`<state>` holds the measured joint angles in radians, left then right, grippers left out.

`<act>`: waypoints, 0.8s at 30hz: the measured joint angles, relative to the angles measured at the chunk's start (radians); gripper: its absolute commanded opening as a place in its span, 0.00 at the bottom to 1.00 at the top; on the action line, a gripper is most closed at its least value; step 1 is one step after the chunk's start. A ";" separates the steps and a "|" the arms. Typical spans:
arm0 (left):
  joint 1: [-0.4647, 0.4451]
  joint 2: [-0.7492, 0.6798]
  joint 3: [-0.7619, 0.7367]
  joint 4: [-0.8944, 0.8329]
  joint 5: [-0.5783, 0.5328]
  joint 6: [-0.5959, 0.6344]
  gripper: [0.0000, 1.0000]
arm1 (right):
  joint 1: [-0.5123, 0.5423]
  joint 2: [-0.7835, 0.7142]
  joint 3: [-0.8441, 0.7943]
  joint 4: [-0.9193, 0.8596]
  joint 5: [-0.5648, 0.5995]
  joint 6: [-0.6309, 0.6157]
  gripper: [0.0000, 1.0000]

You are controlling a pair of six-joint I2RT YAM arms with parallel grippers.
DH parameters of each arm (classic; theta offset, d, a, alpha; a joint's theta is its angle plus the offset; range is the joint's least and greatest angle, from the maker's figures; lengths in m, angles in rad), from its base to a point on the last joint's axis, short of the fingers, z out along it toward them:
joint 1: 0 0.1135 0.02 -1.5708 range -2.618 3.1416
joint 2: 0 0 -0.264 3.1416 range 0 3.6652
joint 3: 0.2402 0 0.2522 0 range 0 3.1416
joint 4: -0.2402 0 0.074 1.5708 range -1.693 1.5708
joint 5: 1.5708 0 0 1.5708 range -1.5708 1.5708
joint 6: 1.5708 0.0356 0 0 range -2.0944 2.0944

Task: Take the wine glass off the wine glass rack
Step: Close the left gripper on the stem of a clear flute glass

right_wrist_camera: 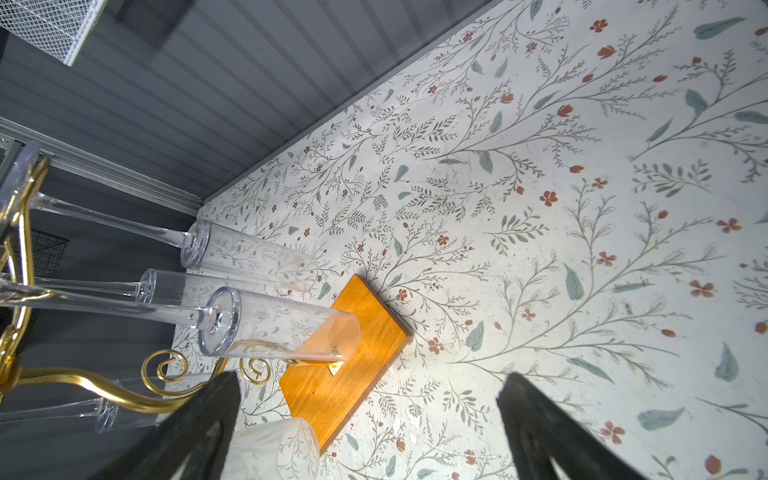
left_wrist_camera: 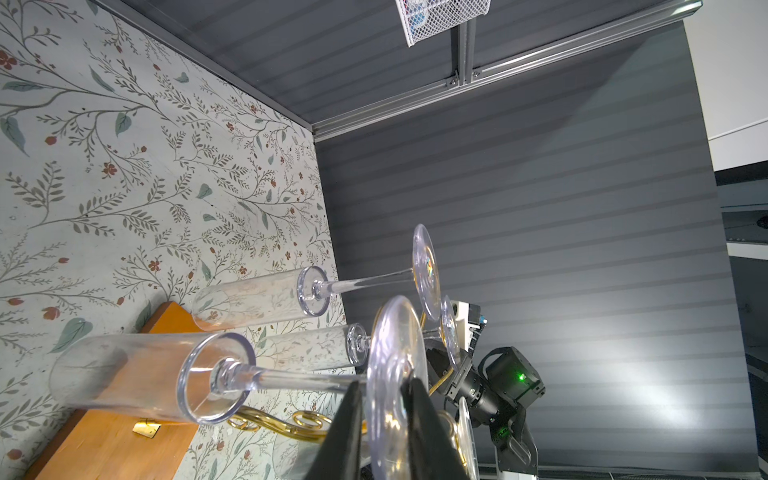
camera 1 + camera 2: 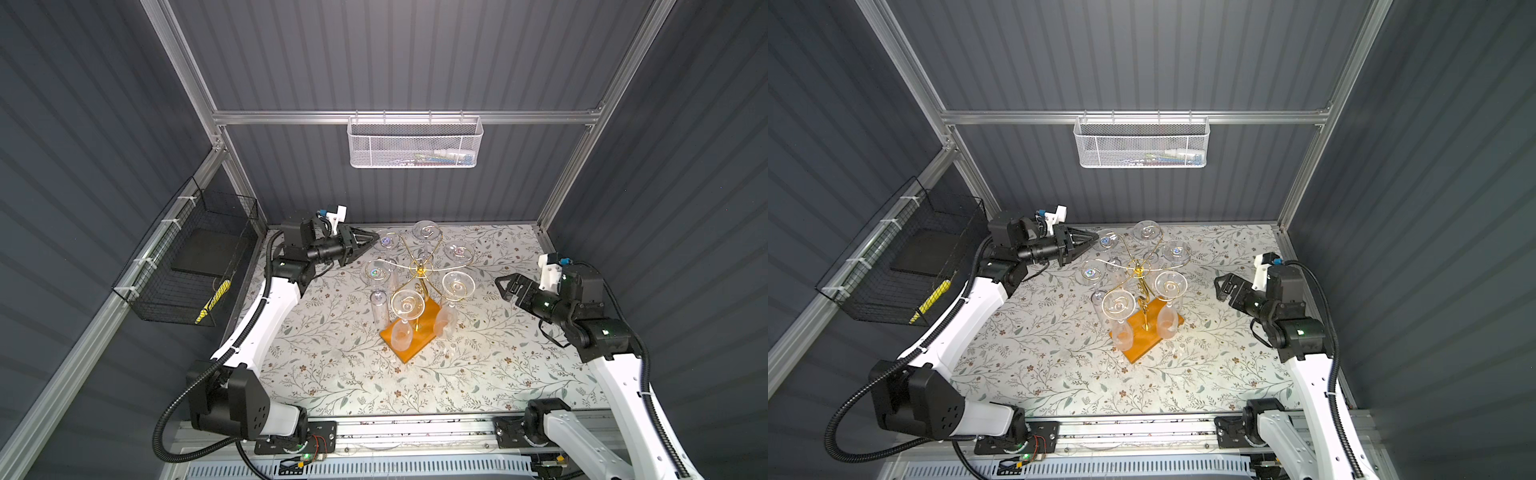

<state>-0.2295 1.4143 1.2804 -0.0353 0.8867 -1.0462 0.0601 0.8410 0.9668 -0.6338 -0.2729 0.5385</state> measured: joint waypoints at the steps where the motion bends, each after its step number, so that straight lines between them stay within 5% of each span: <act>1: 0.000 0.000 -0.003 0.007 0.001 -0.003 0.16 | 0.000 -0.001 0.000 -0.002 0.001 0.001 0.99; 18: 0.000 -0.012 -0.030 0.090 0.008 -0.063 0.00 | 0.002 -0.031 -0.018 -0.020 0.024 0.004 0.99; 24: 0.000 -0.023 -0.084 0.192 -0.012 -0.183 0.00 | 0.002 -0.032 -0.019 -0.023 0.034 0.004 0.99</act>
<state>-0.2295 1.3911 1.1969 0.1570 0.8749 -1.2297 0.0620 0.8093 0.9474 -0.6567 -0.2394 0.5426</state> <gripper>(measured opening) 0.085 0.988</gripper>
